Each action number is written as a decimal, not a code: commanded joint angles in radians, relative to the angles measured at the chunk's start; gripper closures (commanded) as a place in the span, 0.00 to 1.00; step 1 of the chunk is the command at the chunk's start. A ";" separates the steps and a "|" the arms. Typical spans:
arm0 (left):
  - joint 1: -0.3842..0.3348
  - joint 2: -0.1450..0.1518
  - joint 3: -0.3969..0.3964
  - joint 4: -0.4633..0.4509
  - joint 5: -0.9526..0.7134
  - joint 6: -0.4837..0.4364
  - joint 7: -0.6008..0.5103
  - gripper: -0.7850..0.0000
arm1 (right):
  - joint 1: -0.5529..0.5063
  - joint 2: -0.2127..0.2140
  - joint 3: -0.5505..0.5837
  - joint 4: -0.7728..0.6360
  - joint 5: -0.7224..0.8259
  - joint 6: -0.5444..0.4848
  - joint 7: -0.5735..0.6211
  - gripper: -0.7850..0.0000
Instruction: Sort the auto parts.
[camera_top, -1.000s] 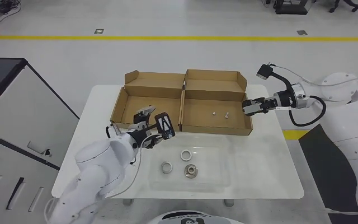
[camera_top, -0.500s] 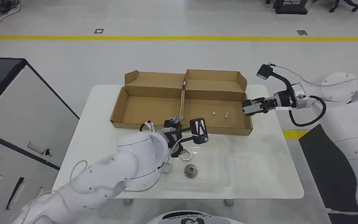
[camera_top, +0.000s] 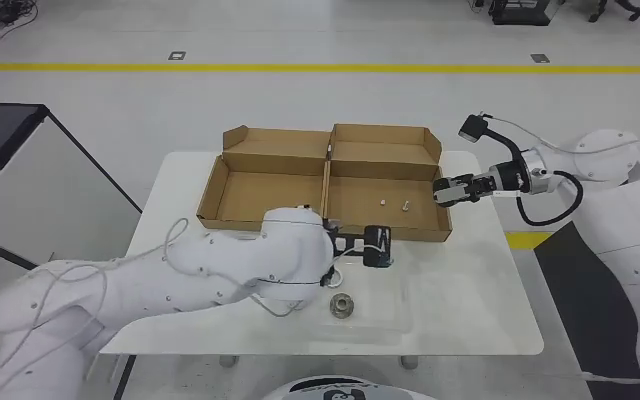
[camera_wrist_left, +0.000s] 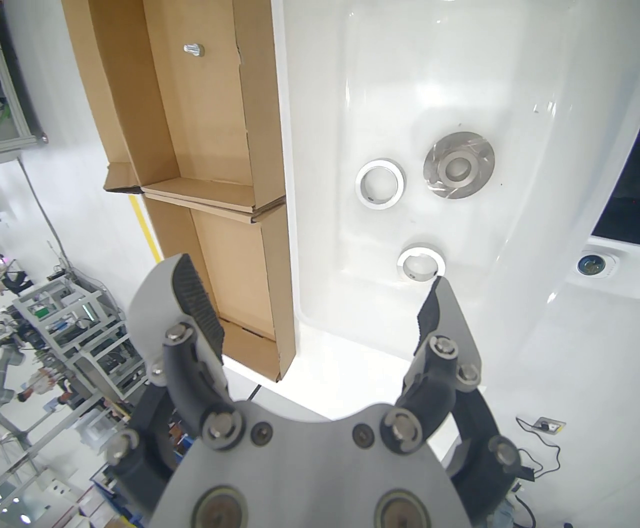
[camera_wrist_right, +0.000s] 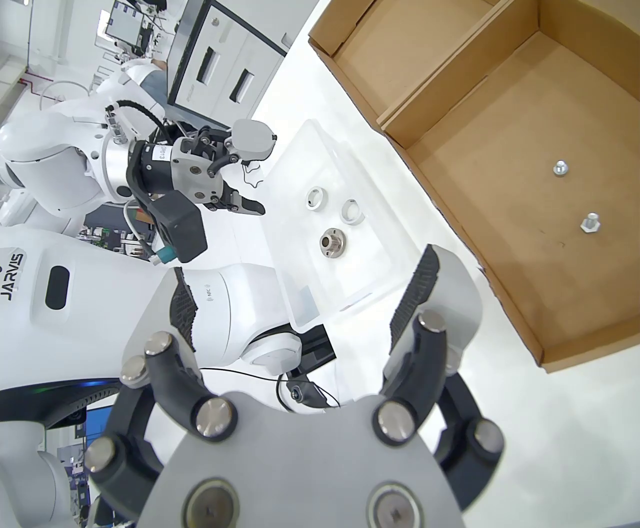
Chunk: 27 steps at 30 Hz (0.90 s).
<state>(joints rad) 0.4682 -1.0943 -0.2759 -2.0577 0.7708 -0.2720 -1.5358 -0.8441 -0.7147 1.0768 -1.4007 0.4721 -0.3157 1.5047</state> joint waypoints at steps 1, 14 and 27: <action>-0.014 -0.014 0.031 0.008 0.002 0.008 0.000 0.00 | 0.000 0.000 0.000 0.000 0.000 0.000 0.000 0.00; 0.042 -0.115 0.106 0.127 0.010 -0.014 0.013 0.00 | 0.000 0.000 0.000 0.000 0.000 0.000 0.000 0.00; 0.073 -0.127 0.097 0.163 -0.002 -0.001 0.050 0.00 | 0.000 0.000 0.000 0.000 0.000 0.000 0.000 0.00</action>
<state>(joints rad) 0.5287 -1.2233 -0.1751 -1.9044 0.7685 -0.2765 -1.5080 -0.8441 -0.7147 1.0768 -1.4007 0.4721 -0.3157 1.5047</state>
